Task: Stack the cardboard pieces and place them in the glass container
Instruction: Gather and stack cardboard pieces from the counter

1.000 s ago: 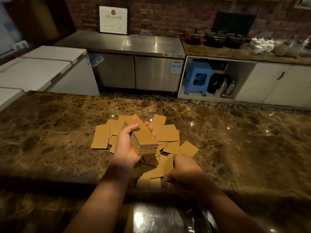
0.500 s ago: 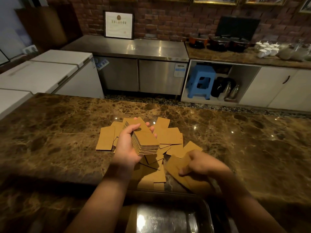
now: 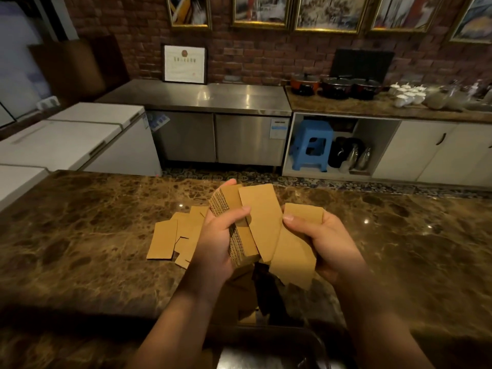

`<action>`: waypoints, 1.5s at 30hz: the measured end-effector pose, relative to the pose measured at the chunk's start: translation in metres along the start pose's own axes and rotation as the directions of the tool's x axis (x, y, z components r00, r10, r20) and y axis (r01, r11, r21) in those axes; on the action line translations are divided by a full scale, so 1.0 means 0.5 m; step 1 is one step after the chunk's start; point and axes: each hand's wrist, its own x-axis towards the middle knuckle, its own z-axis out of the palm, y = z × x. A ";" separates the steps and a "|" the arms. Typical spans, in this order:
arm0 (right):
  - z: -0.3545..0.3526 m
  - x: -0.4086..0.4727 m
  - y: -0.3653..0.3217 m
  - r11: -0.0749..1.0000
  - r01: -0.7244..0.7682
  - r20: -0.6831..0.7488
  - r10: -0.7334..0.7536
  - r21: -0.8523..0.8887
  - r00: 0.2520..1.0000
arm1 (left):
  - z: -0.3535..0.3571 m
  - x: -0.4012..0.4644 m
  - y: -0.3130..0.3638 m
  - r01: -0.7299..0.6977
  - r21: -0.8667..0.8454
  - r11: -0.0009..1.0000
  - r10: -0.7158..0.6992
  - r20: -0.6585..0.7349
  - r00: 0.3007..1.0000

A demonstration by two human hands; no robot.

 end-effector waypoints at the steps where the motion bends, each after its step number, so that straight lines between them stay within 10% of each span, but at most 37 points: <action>1: 0.005 -0.001 -0.001 0.997 0.039 -0.054 -0.043 -0.061 0.998 | 0.000 0.000 0.003 -0.027 0.032 0.999 0.028 -0.010 1.000; 4: 0.024 -0.014 -0.001 0.907 0.215 -0.169 -0.291 -0.362 0.942 | 0.000 -0.001 0.007 -0.098 0.110 0.989 0.101 -0.024 0.995; 9: 0.062 -0.054 0.012 0.488 0.463 0.182 -0.517 -0.740 0.837 | 0.021 -0.006 -0.003 -0.171 0.289 0.942 0.157 0.072 0.985; 12: 0.050 -0.046 -0.009 0.688 0.444 0.271 -0.352 -0.575 0.896 | 0.015 -0.003 0.001 -0.122 0.153 0.981 0.111 0.077 0.991; 15: 0.023 -0.034 -0.024 0.982 0.108 0.205 -0.074 -0.158 0.976 | 0.002 -0.009 0.010 0.026 -0.165 0.986 -0.002 0.145 0.990; 25: 0.026 -0.007 -0.027 0.966 0.040 -0.083 -0.019 0.254 0.996 | 0.008 0.001 -0.004 0.129 -0.152 0.980 -0.096 0.209 0.973; 32: 0.023 -0.004 -0.024 0.969 0.225 -0.275 -0.190 0.102 0.942 | 0.001 0.005 -0.012 0.190 -0.094 0.977 -0.178 0.127 0.976; 38: 0.021 -0.059 0.006 0.693 0.719 0.202 -0.697 -0.058 0.688 | -0.003 0.016 -0.012 0.215 -0.131 0.968 -0.214 0.022 0.977; 42: 0.020 -0.059 0.052 0.540 0.824 0.434 -0.709 -0.173 0.556 | -0.009 0.024 -0.001 0.226 -0.300 0.927 -0.222 0.049 0.974; 45: 0.020 -0.044 0.071 0.527 0.791 0.533 -0.592 -0.311 0.605 | -0.002 0.018 -0.001 0.262 -0.287 0.921 -0.249 0.082 0.965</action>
